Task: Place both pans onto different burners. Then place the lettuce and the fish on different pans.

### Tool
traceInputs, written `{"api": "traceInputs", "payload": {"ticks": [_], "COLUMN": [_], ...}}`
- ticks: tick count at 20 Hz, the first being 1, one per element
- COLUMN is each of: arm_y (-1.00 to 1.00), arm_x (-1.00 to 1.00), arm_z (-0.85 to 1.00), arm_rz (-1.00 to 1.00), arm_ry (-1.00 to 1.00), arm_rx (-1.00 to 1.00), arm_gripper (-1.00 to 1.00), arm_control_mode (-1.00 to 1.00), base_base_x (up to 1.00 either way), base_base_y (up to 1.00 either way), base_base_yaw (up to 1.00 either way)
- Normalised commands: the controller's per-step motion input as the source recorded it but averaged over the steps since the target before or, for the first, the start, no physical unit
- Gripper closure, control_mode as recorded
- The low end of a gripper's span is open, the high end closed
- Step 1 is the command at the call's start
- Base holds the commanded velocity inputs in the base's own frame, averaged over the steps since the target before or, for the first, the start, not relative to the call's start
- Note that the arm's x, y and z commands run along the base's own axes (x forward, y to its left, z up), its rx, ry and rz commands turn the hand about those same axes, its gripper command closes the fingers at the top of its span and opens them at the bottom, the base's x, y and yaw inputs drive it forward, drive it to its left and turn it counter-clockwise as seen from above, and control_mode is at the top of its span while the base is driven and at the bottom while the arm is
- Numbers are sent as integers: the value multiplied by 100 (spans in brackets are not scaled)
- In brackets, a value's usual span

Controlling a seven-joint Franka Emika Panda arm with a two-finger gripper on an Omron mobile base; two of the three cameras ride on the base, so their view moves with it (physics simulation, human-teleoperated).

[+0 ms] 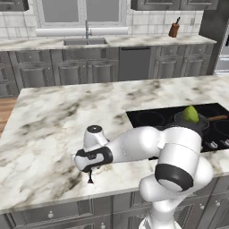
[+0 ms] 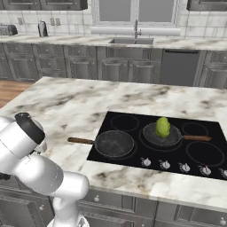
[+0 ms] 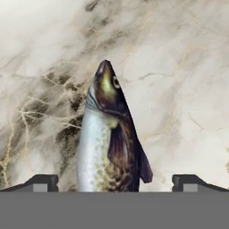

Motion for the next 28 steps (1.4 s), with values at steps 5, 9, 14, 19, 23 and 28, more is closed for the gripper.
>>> {"api": "traceInputs", "payload": {"ticks": [5, 9, 14, 19, 23, 28], "arm_y": [11, 2, 0, 0, 0, 0], "arm_x": [7, 1, 0, 0, 0, 0], "arm_z": [-17, -5, 0, 0, 15, 68], "arm_rz": [0, 1, 0, 0, 0, 0], "arm_ry": [0, 0, 0, 0, 0, 0], "arm_rx": [-1, 0, 0, 0, 0, 0], "arm_gripper": [100, 100, 100, 100, 100, 100], "arm_control_mode": [-100, -100, -100, -100, -100, -100], "base_base_x": [0, 0, 0, 0, 0, 0], "base_base_y": [0, 0, 0, 0, 0, 0], "base_base_yaw": [0, 0, 0, 0, 0, 0]}}
